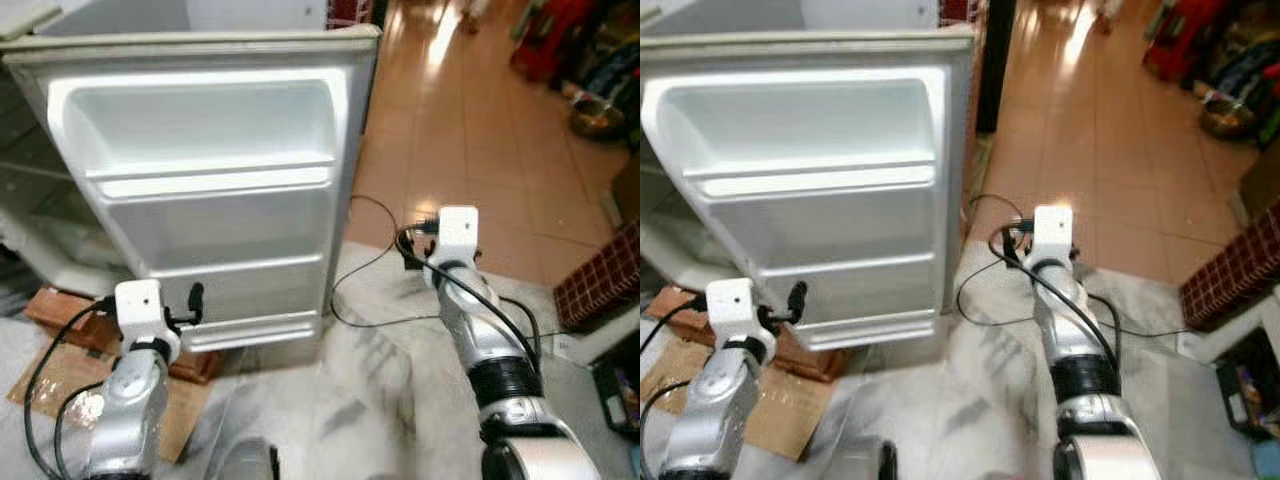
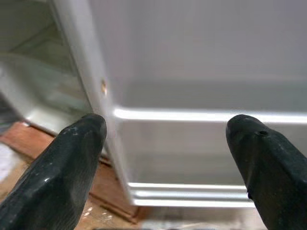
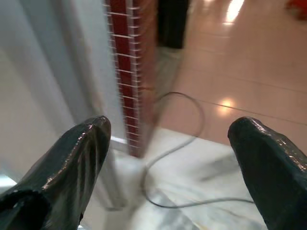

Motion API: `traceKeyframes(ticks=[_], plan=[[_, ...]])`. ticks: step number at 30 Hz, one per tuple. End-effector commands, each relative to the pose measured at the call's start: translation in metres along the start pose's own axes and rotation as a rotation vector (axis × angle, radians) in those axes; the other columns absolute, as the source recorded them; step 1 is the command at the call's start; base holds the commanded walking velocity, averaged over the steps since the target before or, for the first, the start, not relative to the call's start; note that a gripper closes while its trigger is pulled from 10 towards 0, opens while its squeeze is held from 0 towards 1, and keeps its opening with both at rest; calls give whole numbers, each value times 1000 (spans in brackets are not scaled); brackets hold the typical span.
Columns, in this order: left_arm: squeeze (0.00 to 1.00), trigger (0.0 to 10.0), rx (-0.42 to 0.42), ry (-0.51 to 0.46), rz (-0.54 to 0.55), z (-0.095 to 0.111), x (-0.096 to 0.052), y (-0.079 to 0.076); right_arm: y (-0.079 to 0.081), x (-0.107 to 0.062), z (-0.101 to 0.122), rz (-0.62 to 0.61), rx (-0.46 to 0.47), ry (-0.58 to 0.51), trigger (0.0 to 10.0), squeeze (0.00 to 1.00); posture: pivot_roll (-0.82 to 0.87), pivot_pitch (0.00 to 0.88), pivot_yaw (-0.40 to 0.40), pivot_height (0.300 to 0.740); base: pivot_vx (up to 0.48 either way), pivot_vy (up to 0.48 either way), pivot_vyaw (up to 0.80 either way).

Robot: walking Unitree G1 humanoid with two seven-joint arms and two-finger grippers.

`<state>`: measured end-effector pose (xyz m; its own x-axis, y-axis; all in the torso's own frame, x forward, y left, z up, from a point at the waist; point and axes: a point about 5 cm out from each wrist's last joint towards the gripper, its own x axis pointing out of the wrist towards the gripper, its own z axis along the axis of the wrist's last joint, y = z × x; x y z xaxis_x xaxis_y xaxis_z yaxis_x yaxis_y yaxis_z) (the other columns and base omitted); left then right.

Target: Restocking fridge

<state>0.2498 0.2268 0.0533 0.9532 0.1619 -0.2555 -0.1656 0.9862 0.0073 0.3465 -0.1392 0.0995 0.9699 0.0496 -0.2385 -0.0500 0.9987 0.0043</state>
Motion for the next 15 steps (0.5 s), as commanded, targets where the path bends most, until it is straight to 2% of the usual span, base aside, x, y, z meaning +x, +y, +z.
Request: traceKeyframes(ticks=[1,3,12,15], plan=[[0,10000,-8,1,-11,0,0,-5,-16,0,-4,-49,-4,17,10000,0,66,99,-1,740,259,0,0],[0,10000,-8,6,-8,-1,0,-5,-17,0,-4,-51,-6,17,10000,0,68,100,-2,740,251,0,0],[0,10000,-1,15,5,-2,-1,-5,-17,3,-2,-56,2,10,10000,0,71,104,-3,740,0,0,0],[0,10000,20,32,93,-3,-1,1,-14,6,2,-55,33,2,10000,0,78,106,-5,740,0,0,0]])
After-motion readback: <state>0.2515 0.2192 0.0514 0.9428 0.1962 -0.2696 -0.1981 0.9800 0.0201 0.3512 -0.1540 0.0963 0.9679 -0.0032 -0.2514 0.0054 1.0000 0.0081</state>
